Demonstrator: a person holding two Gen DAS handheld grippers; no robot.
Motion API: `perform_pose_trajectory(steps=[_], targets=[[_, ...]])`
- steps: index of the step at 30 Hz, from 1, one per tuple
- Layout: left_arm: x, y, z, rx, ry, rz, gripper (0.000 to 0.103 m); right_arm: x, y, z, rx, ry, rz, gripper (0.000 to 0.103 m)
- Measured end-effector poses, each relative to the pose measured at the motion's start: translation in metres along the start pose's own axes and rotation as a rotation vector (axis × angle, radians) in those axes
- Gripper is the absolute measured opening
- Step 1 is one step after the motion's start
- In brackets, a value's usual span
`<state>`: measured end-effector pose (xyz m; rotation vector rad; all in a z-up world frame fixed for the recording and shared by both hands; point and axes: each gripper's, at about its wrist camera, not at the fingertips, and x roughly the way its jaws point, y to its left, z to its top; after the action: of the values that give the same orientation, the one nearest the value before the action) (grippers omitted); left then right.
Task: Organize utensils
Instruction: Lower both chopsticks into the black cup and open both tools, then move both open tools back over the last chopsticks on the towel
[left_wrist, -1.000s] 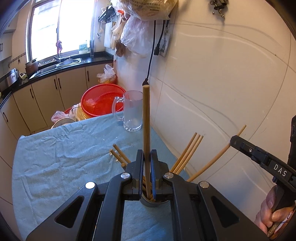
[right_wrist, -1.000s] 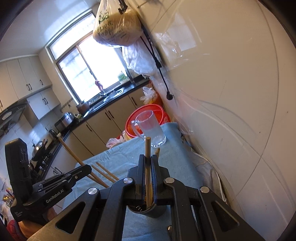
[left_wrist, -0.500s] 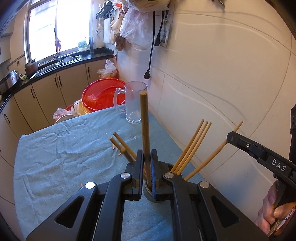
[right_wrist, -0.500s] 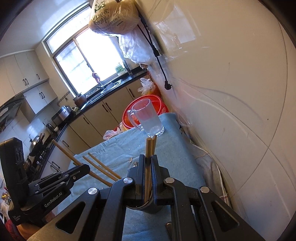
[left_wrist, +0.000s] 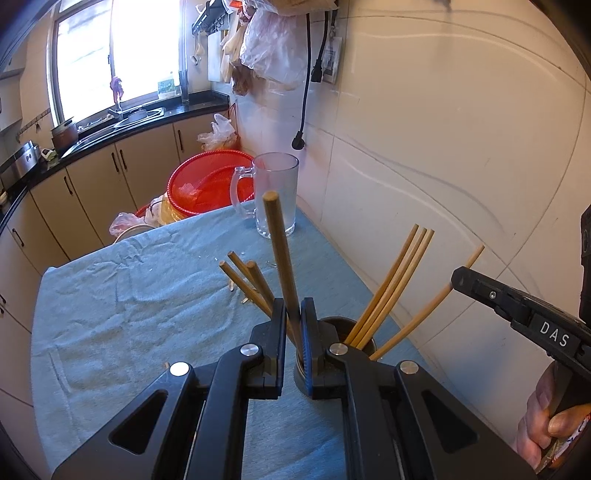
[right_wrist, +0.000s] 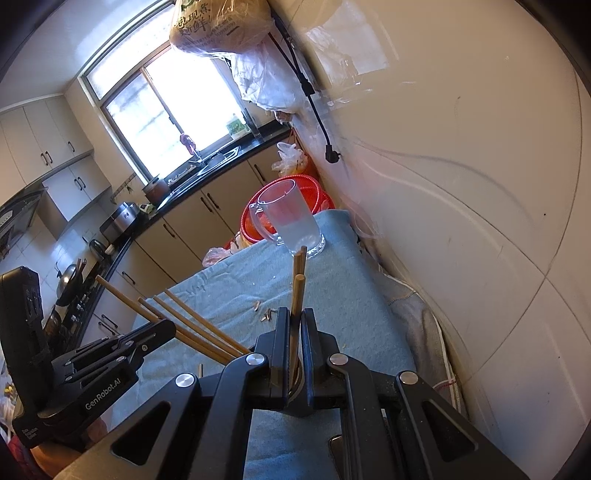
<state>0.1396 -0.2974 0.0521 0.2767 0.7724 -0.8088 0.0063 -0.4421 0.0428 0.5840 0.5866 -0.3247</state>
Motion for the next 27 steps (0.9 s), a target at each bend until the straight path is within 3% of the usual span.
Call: perform_pose_trajectory(steps=[17,21,27], targets=[[-0.005,0.001,0.000,-0.005,-0.007,0.018,0.009,-0.003,0.000,0.003,0.000,-0.009,0.025,0.007],[-0.009,0.002,0.000,-0.012,-0.015,0.025,0.021,-0.013,0.002,0.005,0.000,-0.036,0.025,0.007],[-0.017,0.002,0.003,-0.025,-0.035,0.029,0.025,-0.030,0.003,0.009,0.011,-0.068,0.019,0.009]])
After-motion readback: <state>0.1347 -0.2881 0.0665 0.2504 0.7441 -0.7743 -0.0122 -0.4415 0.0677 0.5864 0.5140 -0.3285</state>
